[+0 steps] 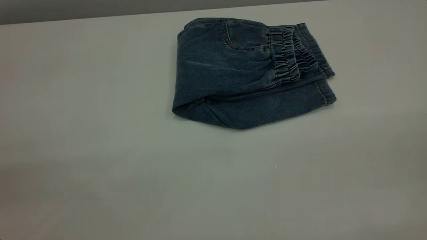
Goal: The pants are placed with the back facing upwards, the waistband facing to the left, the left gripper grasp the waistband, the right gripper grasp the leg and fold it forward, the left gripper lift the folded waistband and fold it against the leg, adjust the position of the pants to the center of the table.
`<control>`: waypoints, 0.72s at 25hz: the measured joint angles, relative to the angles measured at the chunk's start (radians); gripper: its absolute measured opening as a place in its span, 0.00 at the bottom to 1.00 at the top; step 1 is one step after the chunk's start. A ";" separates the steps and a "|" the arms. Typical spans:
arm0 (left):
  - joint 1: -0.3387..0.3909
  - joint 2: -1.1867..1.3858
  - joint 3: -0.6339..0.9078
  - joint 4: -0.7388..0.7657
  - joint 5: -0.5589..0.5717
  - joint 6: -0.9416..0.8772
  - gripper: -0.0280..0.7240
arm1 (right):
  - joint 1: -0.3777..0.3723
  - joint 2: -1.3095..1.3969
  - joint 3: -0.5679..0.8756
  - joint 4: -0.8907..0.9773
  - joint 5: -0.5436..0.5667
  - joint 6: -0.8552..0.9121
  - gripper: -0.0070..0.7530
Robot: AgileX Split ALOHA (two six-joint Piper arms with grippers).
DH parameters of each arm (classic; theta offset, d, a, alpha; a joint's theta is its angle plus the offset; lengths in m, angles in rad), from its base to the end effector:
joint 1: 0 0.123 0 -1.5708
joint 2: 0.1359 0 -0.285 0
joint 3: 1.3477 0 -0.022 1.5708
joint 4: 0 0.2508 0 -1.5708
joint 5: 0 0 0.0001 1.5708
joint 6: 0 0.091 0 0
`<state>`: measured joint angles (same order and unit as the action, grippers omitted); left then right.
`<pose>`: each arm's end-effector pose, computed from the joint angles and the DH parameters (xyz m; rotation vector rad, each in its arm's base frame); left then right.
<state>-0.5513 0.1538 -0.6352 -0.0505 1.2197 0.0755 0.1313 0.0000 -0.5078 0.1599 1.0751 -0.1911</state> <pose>-0.0034 -0.0030 0.3029 0.6971 2.1288 -0.3224 -0.0085 0.0117 0.2791 -0.3374 2.0159 0.1541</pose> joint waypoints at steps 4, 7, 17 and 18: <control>0.000 0.000 0.000 -0.048 -0.014 0.065 0.71 | -0.001 0.000 0.000 -0.002 -0.004 0.006 0.58; 0.000 0.000 0.016 -0.109 -0.063 0.127 0.71 | -0.001 0.000 -0.001 -0.001 -0.004 0.006 0.58; 0.000 0.000 0.105 -0.099 -0.135 0.088 0.71 | -0.001 0.000 -0.001 0.004 -0.003 0.007 0.58; 0.000 0.000 0.105 -0.081 -0.134 0.070 0.71 | -0.001 0.000 -0.001 0.004 -0.003 0.007 0.58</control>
<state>-0.5513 0.1538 -0.5306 -0.1315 1.0862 0.1458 0.1306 0.0000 -0.5086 0.1642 1.0722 -0.1838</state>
